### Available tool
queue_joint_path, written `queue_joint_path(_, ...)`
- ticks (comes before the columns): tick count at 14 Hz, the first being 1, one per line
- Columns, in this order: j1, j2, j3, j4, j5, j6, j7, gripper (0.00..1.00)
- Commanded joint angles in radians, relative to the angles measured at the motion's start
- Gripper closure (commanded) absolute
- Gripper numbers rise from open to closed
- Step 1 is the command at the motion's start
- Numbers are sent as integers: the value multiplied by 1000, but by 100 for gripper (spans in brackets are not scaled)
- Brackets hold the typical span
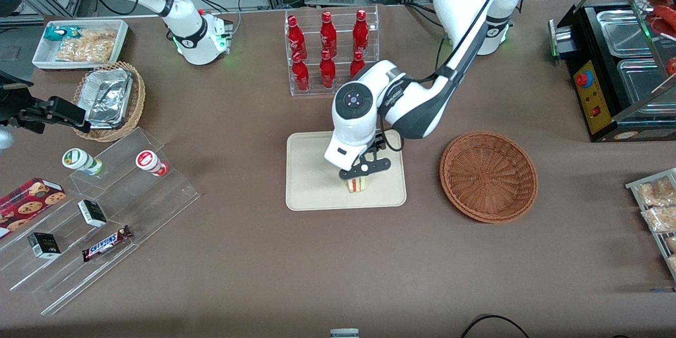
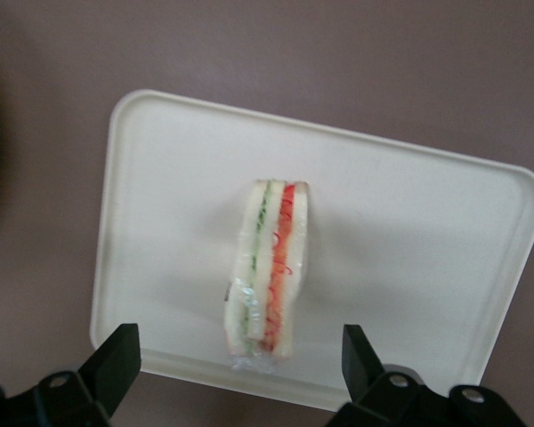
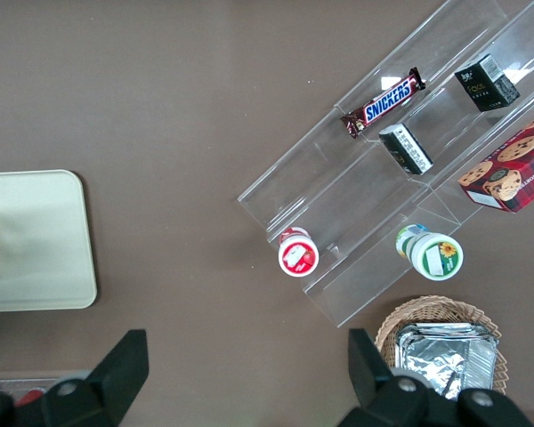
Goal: Place sandwich from basket to tray
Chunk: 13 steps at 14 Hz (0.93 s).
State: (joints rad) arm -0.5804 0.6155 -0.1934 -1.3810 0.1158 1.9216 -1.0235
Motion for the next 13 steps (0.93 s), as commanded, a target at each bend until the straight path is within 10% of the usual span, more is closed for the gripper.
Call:
queue_joint_path(1,4,-48,47,-23,9,-88,-10,0)
queue_joint_path(13,375,-491,69,-481,-93,-119,543,0)
